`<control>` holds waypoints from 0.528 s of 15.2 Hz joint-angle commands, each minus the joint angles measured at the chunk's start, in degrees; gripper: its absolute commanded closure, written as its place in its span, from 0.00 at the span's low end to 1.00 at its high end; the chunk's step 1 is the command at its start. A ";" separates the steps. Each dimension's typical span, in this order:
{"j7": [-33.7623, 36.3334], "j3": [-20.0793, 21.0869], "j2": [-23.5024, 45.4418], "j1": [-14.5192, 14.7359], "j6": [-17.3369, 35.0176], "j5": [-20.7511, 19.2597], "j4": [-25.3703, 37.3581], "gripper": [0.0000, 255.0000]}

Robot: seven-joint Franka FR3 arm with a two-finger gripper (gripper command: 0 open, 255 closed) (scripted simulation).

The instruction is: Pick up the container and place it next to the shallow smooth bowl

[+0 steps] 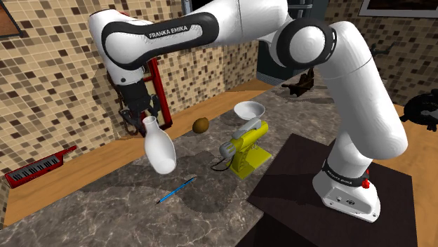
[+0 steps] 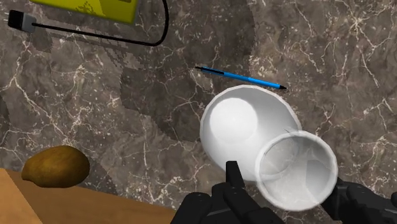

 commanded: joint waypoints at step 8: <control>-0.04 -0.10 1.91 1.57 -8.22 -0.40 10.26 1.00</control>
